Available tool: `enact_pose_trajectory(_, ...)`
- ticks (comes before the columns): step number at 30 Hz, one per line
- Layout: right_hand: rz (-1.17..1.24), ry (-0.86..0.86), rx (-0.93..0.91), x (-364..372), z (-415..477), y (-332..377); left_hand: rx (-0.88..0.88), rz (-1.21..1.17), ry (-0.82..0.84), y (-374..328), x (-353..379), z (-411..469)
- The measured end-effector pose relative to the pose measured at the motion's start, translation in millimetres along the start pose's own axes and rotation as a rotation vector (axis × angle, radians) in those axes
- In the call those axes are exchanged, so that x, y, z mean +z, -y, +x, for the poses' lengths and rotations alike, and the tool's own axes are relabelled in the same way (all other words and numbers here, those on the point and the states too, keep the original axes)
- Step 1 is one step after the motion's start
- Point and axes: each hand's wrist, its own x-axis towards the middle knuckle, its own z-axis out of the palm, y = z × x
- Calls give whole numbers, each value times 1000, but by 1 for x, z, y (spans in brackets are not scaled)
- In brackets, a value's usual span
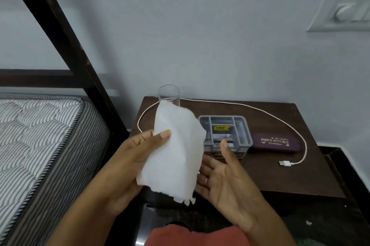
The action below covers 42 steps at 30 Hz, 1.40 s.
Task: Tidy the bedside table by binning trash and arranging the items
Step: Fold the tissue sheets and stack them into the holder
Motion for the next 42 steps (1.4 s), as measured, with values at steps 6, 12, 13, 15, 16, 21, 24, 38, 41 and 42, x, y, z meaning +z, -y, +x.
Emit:
enact_pose_trajectory(6, -51, 73, -69, 16, -37, 7, 33, 28, -114, 15, -1, -31)
enact_pose_trajectory(12, -172, 18, -99, 19, -62, 15, 81, 57, -152, 28, 9, -49)
enact_pose_trajectory(13, -201, 4, -87, 19, -67, 15, 86, 48, -148, 30, 11, -52)
enact_pose_trajectory(15, -249, -41, -89, 18, -74, 16, 94, 41, -147, 32, 15, -57)
enact_pose_trajectory(16, -264, -67, -105, 17, -77, 17, 98, 48, -135, 32, 17, -59)
enact_pose_trajectory(21, -359, -109, -271, 21, -93, 26, 160, 94, -97, 24, 18, -64)
enact_pose_trajectory(24, -540, -64, -480, 30, -110, 32, 172, 33, -78, 18, 21, -67)
enact_pose_trajectory(38, -1071, 65, -782, 17, -114, 31, 152, 33, 25, 16, 24, -76)
enact_pose_trajectory(41, -1092, 102, -733, 12, -110, 32, 144, 81, 14, 16, 18, -71)
enact_pose_trajectory(42, -1085, 94, -726, 9, -109, 32, 142, 92, 13, 16, 17, -70)
